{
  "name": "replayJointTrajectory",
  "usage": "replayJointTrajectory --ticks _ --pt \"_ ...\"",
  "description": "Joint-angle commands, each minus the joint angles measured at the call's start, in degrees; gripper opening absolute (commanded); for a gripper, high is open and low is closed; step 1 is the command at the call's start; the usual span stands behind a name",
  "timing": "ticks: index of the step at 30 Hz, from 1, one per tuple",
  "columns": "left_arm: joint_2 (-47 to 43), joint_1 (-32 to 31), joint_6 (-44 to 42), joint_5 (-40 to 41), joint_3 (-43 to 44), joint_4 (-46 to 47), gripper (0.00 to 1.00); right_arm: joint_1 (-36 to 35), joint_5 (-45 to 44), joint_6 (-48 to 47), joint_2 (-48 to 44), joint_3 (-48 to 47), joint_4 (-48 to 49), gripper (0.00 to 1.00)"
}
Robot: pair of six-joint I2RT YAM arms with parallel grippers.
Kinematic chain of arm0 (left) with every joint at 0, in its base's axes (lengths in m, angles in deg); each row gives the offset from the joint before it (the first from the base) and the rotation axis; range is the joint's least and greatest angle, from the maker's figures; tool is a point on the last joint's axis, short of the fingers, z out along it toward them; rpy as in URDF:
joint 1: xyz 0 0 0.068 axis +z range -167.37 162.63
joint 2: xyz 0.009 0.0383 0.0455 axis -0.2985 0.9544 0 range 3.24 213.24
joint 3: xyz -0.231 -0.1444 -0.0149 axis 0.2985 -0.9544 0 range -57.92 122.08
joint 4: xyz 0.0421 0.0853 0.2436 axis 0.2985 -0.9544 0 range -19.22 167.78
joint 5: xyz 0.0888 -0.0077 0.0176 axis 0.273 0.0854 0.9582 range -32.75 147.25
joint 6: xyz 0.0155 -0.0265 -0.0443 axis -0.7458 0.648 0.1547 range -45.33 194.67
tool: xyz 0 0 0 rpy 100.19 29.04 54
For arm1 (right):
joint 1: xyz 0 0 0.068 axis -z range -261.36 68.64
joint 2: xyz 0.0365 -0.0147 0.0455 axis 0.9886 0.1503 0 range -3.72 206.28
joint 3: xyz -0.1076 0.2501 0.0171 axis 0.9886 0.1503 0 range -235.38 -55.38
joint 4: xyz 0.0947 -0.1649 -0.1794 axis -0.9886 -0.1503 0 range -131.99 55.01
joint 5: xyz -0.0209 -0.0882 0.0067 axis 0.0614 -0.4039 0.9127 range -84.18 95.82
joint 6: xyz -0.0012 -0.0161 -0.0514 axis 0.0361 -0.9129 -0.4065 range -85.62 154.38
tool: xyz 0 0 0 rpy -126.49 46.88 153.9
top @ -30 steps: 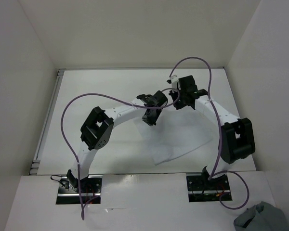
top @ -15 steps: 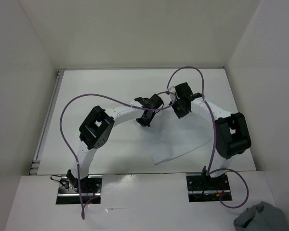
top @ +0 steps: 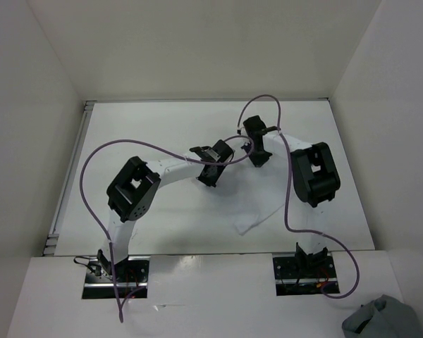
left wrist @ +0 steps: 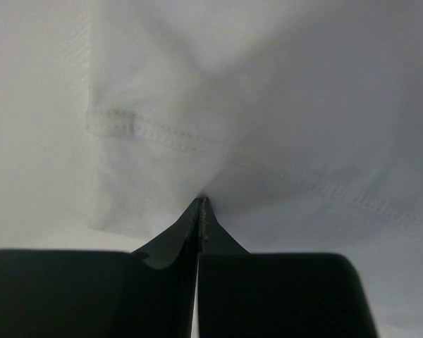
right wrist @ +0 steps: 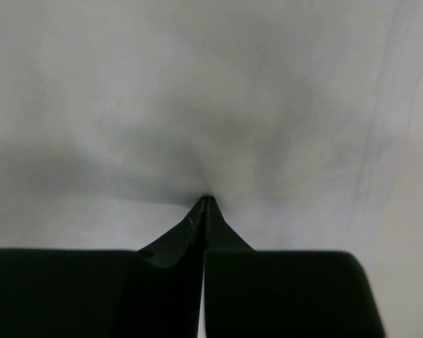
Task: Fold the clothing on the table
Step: Fold the skirt
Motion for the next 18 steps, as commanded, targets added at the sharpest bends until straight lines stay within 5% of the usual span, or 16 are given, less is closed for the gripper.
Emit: replayJointTrajectory --ticks 1,9,12,15,18 --pt "1.68 0.28 2.95 -7.71 -4.76 -1.20 0.00 0.26 1.12 1.39 8.33 -8.52 0.52 0.00" --pt "1.75 0.28 5.59 -14.14 -3.27 1.27 0.00 -1.32 8.95 2.78 26.51 -44.01 -10.02 0.00" --pt "3.08 0.81 6.72 -13.52 -0.21 0.05 0.00 -1.32 10.35 4.03 26.37 -49.77 -10.03 0.00" --pt "1.33 1.34 7.26 -14.40 1.04 0.04 0.00 -0.71 13.77 4.03 19.62 -42.63 -7.40 0.21" --pt "-5.42 1.34 7.87 -8.53 1.04 0.04 0.14 2.10 17.46 4.72 4.60 -26.54 -2.22 0.75"
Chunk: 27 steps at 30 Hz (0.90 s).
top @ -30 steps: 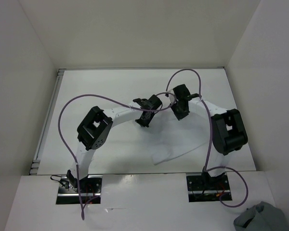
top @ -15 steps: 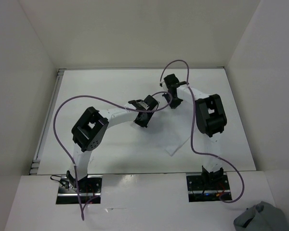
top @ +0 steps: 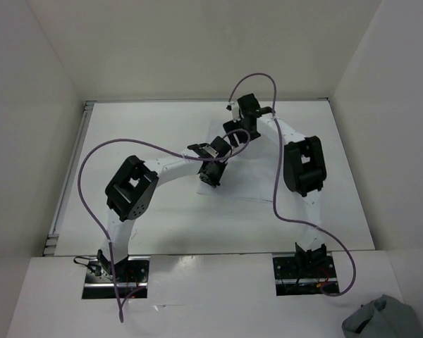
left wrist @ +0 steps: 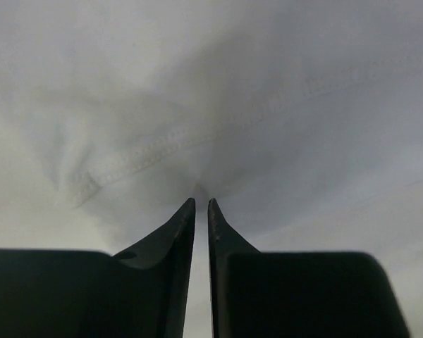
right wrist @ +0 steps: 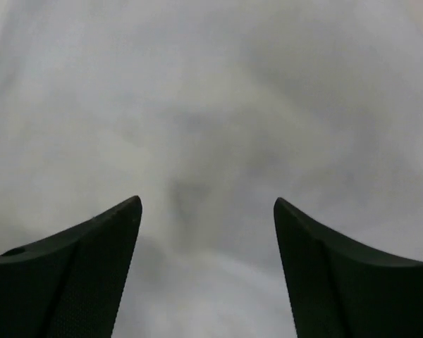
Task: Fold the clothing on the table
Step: Fold the skirt
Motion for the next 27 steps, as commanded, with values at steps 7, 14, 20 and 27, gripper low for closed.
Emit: replayJointTrajectory --ticks 7,14,20,27 --pt "-23.10 2.36 -2.82 2.43 -7.54 2.93 0.86 3.84 5.39 -0.68 -39.25 31.27 0.58 1.00" --pt "-14.25 6.49 -6.25 -11.54 -7.64 -1.03 0.93 4.36 5.31 3.18 -46.83 43.50 -0.22 1.00" --pt "-12.56 9.56 -3.27 -18.06 -15.18 6.17 0.94 5.60 5.30 4.51 -50.97 46.66 -0.21 1.00" --pt "-14.24 12.46 -1.95 -19.99 -17.66 9.51 0.94 6.74 4.78 4.51 -57.04 50.09 0.32 1.00"
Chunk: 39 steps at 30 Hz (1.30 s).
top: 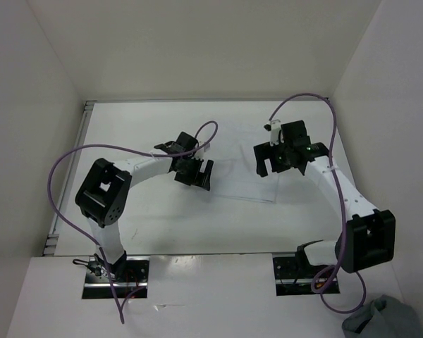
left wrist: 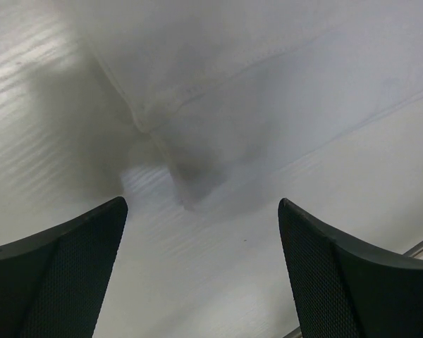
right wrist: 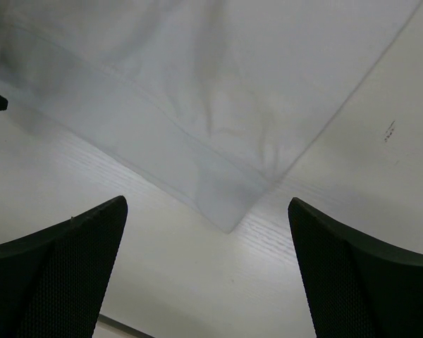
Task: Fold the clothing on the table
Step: Fold the skirt
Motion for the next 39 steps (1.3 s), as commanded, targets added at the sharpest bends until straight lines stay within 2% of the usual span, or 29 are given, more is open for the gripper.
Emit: replayJointTrajectory --ticks 1,3,7,10,14,15,17,26,32,39 --pt "-0.78 0.88 1.03 -3.90 -1.24 3.48 0.94 0.84 -0.42 0.55 -2.42 2.12 1.48 1.00" --pt "-0.07 1.50 1.56 -7.24 -1.77 4.72 0.91 3.37 -1.13 0.55 -1.72 2.12 1.48 1.00" --pt "1.16 1.50 3.75 -12.60 -4.75 9.80 0.78 6.55 0.37 0.55 1.09 2.12 0.86 1.00" --pt "2.83 1.50 4.89 -16.73 -5.55 11.14 0.64 7.08 1.68 0.55 3.03 1.60 0.86 1.00" --pt "2.83 1.50 5.59 -17.44 -6.08 11.67 0.20 7.61 2.48 0.55 2.33 1.60 0.86 1.00" --pt "2.83 2.10 6.12 -16.66 -6.60 12.54 0.00 7.61 2.48 0.55 2.33 1.60 0.86 1.00" --pt "2.83 2.63 8.67 -15.95 -7.22 14.99 0.00 7.61 2.48 0.55 2.33 1.60 0.86 1.00" --pt "5.21 4.57 20.44 -14.54 -4.68 23.35 0.00 7.61 5.29 0.55 14.53 -0.95 -2.03 1.00" --pt "7.67 4.57 20.98 -14.54 1.12 22.74 0.00 8.66 5.82 0.03 22.53 -3.15 -3.18 1.00" --pt "8.19 5.80 21.50 -15.95 -0.53 24.76 0.00 8.66 6.43 0.03 27.81 -5.52 -5.03 0.95"
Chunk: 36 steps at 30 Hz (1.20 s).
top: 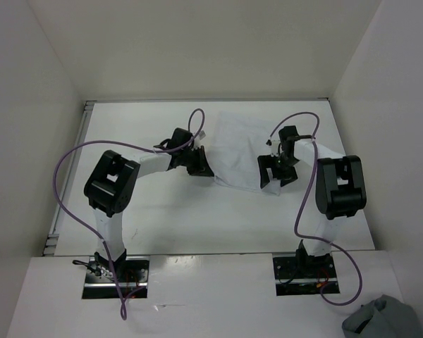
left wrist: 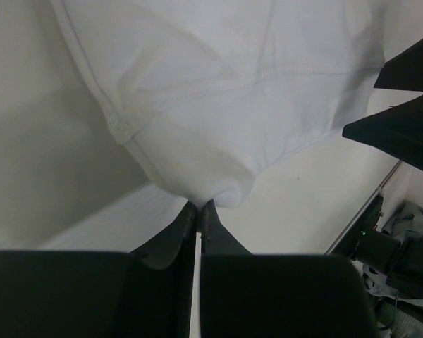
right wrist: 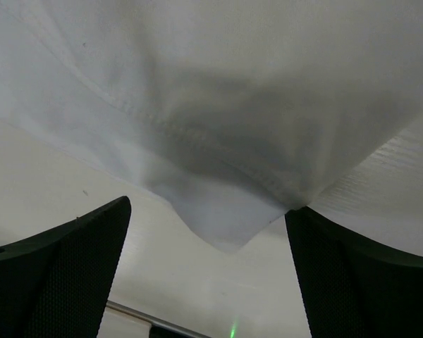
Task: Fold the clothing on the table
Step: Fold the skirt
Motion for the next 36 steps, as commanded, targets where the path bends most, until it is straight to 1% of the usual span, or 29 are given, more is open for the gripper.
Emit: replayJointTrajectory --ticks 1,3,4,5,6,7,8,9,10,13,14,16,20,25,27,29,33,34,36 --pt "0.96 0.91 1.64 -2.11 -0.91 3.23 0.00 0.36 1.73 -0.04 1.74 -2.94 -1.66 0.92" --pt "0.96 1.43 1.64 -2.12 -1.53 3.23 0.00 0.36 2.26 -0.04 3.75 -4.25 -2.19 0.87" --pt "0.96 1.43 1.64 -2.12 -2.23 3.23 0.00 0.36 1.74 -0.04 3.76 -4.27 -0.27 0.74" --pt "0.35 1.96 1.64 -2.12 -2.23 3.23 0.00 0.36 -0.01 1.87 3.76 -3.74 1.05 0.66" --pt "0.34 1.96 1.12 -2.12 -3.11 3.23 0.00 0.36 -0.02 1.89 4.98 -4.26 1.85 0.58" --pt "-0.26 2.48 1.11 -2.12 -3.11 3.23 0.00 0.36 1.46 1.89 5.86 -5.05 1.07 0.46" --pt "-1.14 3.18 0.42 -1.33 -4.59 3.23 0.00 0.88 4.69 1.89 6.83 -6.54 0.54 0.41" --pt "-1.67 3.19 0.41 -1.33 -5.22 2.45 0.00 0.88 6.20 1.37 7.53 -7.07 0.54 0.39" --pt "-2.72 4.06 -0.11 -0.72 -5.83 1.83 0.00 0.88 6.83 1.37 8.32 -7.60 0.54 0.31" --pt "-4.92 5.38 -0.64 -0.71 -8.12 1.30 0.00 1.41 6.83 1.37 8.94 -10.06 1.33 0.19" --pt "-4.93 5.39 -0.64 -0.71 -8.12 1.30 0.00 1.41 6.31 1.37 8.95 -11.46 1.85 0.08" --pt "-6.68 5.39 -0.64 -0.71 -8.83 0.77 0.00 2.02 6.31 1.37 9.47 -13.48 1.85 0.07" --pt "-8.09 5.39 -1.17 -0.71 -9.44 -0.98 0.00 2.03 7.01 0.14 8.95 -14.20 0.54 0.05" --pt "-9.67 4.77 -1.17 -0.71 -10.50 -1.60 0.00 2.03 -1.49 -4.33 7.63 -12.97 -0.33 0.05" --pt "-11.07 4.77 -1.17 -0.71 -11.20 -2.13 0.00 2.03 -3.62 -6.10 7.63 -12.97 -1.74 0.05" --pt "-12.74 4.77 -1.17 -0.71 -12.69 -3.44 0.00 2.64 -5.64 -8.38 5.53 -11.57 -2.27 0.05" --pt "-17.13 3.72 -3.10 -1.24 -13.84 -6.78 0.00 3.17 -2.67 -13.56 -0.27 -9.63 -5.42 0.05" --pt "-18.19 3.20 -3.10 -0.72 -14.53 -8.18 0.00 3.69 0.99 -17.06 -1.93 -9.63 -6.31 0.05" --pt "-22.23 2.58 -3.63 -0.02 -15.15 -9.77 0.00 4.22 3.40 -19.37 -7.82 -7.61 -7.63 0.05"
